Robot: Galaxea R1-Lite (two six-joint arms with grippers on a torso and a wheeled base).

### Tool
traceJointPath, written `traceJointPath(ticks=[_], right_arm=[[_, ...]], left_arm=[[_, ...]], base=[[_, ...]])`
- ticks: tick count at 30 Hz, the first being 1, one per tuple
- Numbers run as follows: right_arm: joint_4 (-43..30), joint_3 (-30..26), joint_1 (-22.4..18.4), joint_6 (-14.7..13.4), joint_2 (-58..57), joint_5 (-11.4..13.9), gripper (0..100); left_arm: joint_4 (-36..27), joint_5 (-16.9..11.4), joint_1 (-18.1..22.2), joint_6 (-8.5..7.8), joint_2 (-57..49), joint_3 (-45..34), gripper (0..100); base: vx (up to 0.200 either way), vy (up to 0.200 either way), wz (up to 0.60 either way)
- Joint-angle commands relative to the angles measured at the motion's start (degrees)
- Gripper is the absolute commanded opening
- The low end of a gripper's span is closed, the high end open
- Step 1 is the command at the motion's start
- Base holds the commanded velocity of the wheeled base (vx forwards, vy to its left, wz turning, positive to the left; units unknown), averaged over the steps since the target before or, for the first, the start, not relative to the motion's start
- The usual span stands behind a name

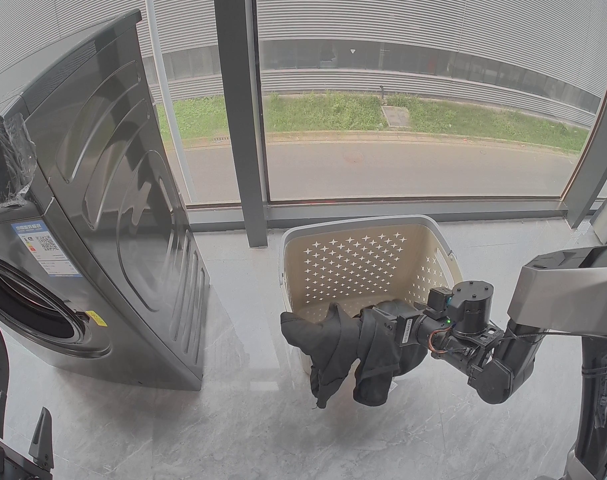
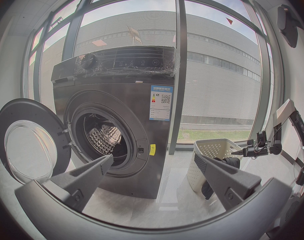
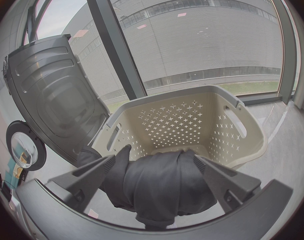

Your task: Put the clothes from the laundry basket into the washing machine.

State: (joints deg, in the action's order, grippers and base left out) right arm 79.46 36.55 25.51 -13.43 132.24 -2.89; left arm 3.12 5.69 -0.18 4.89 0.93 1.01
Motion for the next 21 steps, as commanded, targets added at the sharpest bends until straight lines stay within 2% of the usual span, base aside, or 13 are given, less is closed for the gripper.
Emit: traceJointPath(ticks=[1,11,15,21], right_arm=[[0.0,0.8,-0.4,0.0,2.9,0.0,100],[-0.3,3.5,-1.1,0.3,6.4,-0.1,100],[-0.7,5.5,-2.0,2.4,8.0,-0.1,100],[-0.6,5.9,-1.8,2.7,8.3,-0.1,100]], left_arm=[[0.0,0.0,0.0,0.03,-0.9,-0.8,100],[0.0,0.0,0.0,0.03,-0.9,-0.8,100],[0.0,0.0,0.0,0.12,-0.9,-0.8,100],[0.0,0.0,0.0,0.03,-0.9,-0.8,100]], base=[[0.0,0.0,0.0],[0.0,0.0,0.0],[0.0,0.0,0.0],[0.0,0.0,0.0]])
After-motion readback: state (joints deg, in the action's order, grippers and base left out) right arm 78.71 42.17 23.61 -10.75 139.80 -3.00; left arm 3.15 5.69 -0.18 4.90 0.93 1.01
